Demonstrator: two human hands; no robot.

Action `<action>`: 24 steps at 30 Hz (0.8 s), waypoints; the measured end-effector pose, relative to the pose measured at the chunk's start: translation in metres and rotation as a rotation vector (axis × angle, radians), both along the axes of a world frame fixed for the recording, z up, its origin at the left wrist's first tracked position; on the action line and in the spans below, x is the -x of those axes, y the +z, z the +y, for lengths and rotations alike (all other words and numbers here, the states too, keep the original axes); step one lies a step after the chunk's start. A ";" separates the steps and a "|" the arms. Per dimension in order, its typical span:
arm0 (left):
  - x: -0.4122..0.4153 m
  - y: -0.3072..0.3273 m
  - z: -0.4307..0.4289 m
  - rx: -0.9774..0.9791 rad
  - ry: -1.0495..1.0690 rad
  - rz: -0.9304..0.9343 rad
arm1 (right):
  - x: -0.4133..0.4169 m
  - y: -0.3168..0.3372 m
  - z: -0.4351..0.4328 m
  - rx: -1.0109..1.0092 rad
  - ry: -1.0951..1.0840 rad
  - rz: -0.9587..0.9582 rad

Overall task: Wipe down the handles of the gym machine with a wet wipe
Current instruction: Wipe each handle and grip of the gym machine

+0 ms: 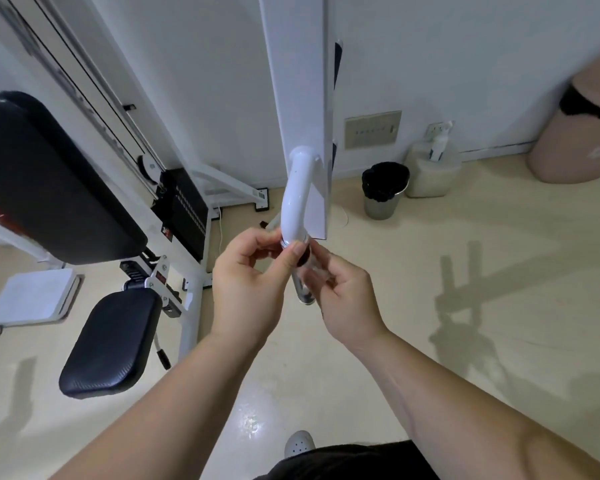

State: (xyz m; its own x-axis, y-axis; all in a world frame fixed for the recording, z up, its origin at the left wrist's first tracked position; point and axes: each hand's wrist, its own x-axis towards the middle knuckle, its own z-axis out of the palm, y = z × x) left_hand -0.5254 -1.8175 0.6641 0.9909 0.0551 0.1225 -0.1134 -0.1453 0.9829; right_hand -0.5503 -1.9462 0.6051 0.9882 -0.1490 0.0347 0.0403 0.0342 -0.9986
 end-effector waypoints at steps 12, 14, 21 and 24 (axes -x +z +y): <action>0.061 -0.025 -0.074 -0.049 0.498 0.100 | -0.009 -0.043 -0.096 0.130 0.378 0.309; 0.068 -0.035 -0.082 -0.056 0.518 0.174 | -0.013 -0.047 -0.095 0.076 0.391 0.382; 0.068 -0.048 -0.090 -0.026 0.526 0.237 | -0.022 -0.057 -0.056 -0.147 0.403 0.515; 0.067 -0.055 -0.084 0.003 0.517 0.256 | -0.014 -0.053 -0.059 -0.150 0.407 0.499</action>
State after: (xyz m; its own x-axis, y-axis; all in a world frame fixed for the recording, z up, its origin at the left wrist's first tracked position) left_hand -0.5927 -1.9011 0.6091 0.8333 0.5398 -0.1191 0.2133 -0.1153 0.9702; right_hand -0.5361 -2.0050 0.5519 0.8590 0.2724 -0.4336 -0.4713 0.0895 -0.8774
